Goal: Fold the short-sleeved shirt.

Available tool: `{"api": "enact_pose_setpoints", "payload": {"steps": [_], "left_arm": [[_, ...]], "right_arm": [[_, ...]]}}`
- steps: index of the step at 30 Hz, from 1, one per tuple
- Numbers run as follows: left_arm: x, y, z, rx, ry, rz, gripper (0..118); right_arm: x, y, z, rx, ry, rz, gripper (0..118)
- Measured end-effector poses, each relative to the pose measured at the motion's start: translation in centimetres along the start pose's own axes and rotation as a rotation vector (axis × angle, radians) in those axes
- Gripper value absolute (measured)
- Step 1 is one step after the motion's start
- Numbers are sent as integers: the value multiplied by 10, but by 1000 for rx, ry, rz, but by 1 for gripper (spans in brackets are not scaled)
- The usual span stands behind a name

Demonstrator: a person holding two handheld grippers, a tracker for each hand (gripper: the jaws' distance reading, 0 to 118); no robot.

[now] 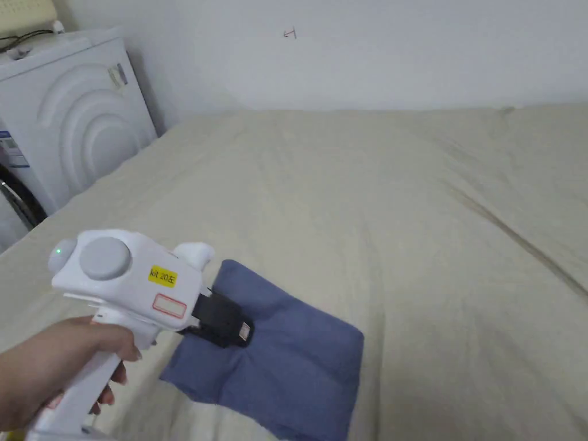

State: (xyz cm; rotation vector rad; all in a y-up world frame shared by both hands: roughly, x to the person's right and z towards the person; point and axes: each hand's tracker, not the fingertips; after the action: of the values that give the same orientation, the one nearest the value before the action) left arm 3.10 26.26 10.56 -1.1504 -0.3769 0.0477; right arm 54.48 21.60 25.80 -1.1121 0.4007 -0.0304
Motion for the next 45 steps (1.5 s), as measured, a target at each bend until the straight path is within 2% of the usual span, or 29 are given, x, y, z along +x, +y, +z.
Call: {"api": "enact_pose_setpoints", "payload": {"steps": [6,9,10,13,16,18,19,21,23,24,25,26,27,28,29,31,34,36,38,41,45], "left_arm": [[-92,16,23,-91,447,-8,30],[-122,18,17,-87,552,80,31],[-128,17,17,-61,551,102,46],[-139,12,19,-12,602,145,113],[-134,11,36,126,687,165,116],[-125,10,43,176,665,201,116],[-117,9,42,188,582,228,116],[-96,6,35,176,423,261,116],[-62,2,21,157,305,259,116],[-40,-1,15,178,295,217,115],[-16,-3,7,224,268,167,105],[4,-5,1,268,251,134,84],[30,-7,-9,327,265,113,51],[55,-9,-19,352,255,87,6],[75,-16,-27,394,257,69,1],[121,-23,-35,472,179,10,1],[180,-44,-28,663,142,21,1],[212,-55,-16,775,160,18,1],[244,-67,2,916,185,15,1],[277,-75,29,1004,238,4,1],[309,-91,53,1116,316,-42,1]], "right_arm": [[-31,17,-22,-53,-16,89,0],[-39,23,-27,-49,-25,95,0],[-40,25,-28,-53,-15,85,0],[-39,29,-28,-64,41,40,0],[-34,31,-27,-58,39,40,0],[-30,33,-28,-31,18,62,0],[-24,33,-28,-9,6,62,0],[-15,36,-24,48,-9,6,0],[-4,35,-16,87,17,-55,0],[1,35,-12,103,29,-83,0],[6,33,-7,121,32,-104,0],[10,32,-4,138,32,-119,0],[15,30,0,150,26,-129,0],[21,27,6,163,14,-138,0],[25,25,11,185,3,-148,0],[34,19,22,262,-30,-173,0],[44,8,46,404,-74,-236,0],[50,0,68,491,-86,-250,0],[52,-7,91,599,-139,-216,0],[48,-19,132,762,-253,-140,0],[36,-38,171,1009,-285,-106,0]]}}
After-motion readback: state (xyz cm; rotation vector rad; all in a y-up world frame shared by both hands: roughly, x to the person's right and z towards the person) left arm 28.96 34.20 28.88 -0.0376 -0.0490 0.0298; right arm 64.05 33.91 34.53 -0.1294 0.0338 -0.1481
